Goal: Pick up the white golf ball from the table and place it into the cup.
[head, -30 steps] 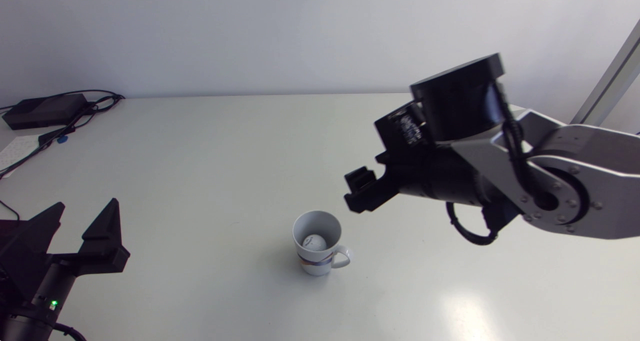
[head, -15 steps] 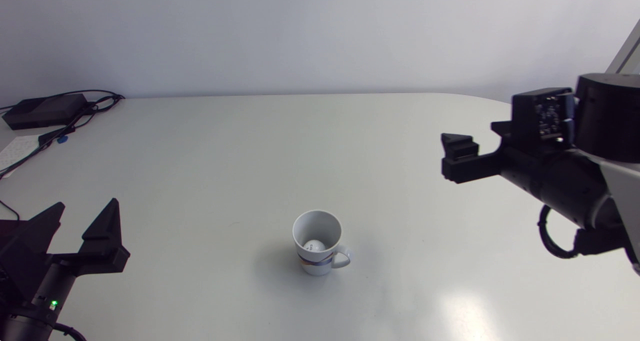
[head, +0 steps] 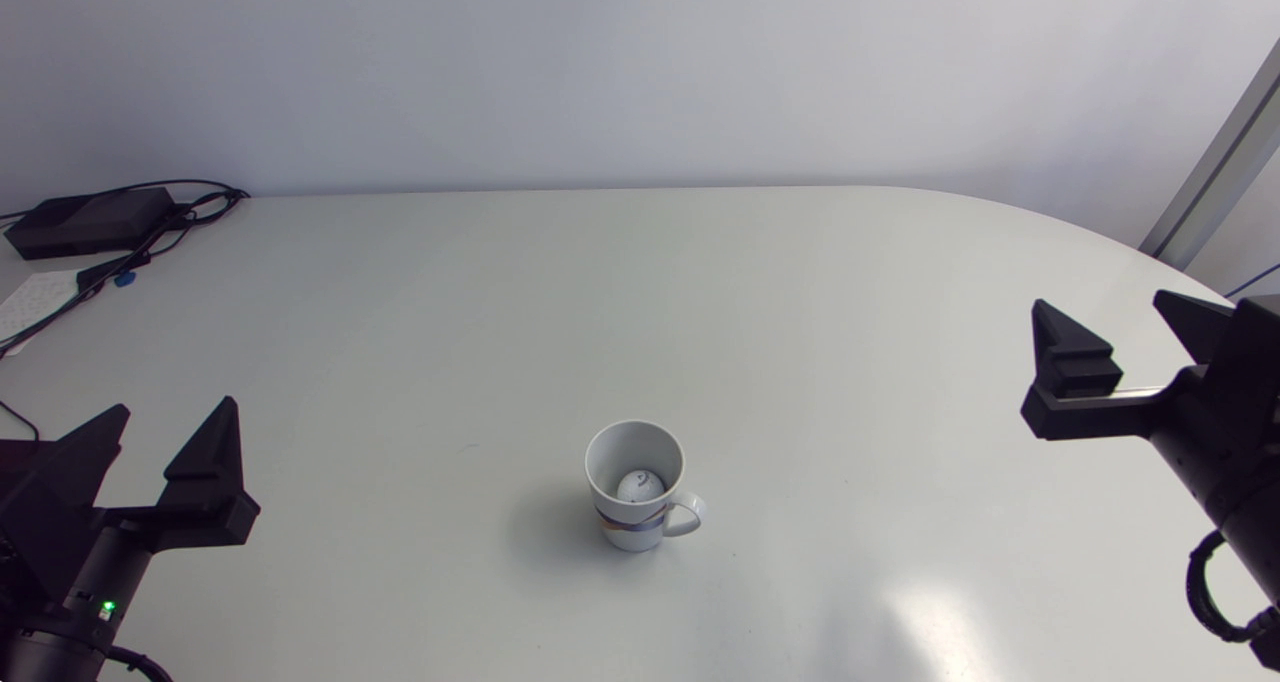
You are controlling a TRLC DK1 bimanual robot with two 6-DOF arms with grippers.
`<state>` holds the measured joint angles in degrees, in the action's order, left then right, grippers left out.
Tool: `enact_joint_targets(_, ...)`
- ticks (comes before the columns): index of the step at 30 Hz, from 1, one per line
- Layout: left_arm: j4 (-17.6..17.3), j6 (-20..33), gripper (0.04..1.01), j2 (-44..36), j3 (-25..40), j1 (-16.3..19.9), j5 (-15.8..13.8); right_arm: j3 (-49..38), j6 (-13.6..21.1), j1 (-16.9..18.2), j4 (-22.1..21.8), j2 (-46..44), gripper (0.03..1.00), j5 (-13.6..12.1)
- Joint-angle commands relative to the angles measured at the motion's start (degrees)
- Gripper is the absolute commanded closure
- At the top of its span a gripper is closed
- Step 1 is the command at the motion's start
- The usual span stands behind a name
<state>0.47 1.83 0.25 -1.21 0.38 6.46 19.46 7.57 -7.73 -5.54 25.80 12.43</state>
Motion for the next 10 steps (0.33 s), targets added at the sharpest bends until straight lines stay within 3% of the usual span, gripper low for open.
enact_joint_targets(1,0.8,-0.8,0.051,-0.9,1.3,0.4,0.1,-2.6,2.0,1.3,-0.1,-1.8,0.069,0.2)
enact_joint_targets(10,0.8,-0.8,0.051,-0.9,1.3,0.4,0.1,-8.5,5.5,1.0,-0.3,-12.5,0.069,0.8)
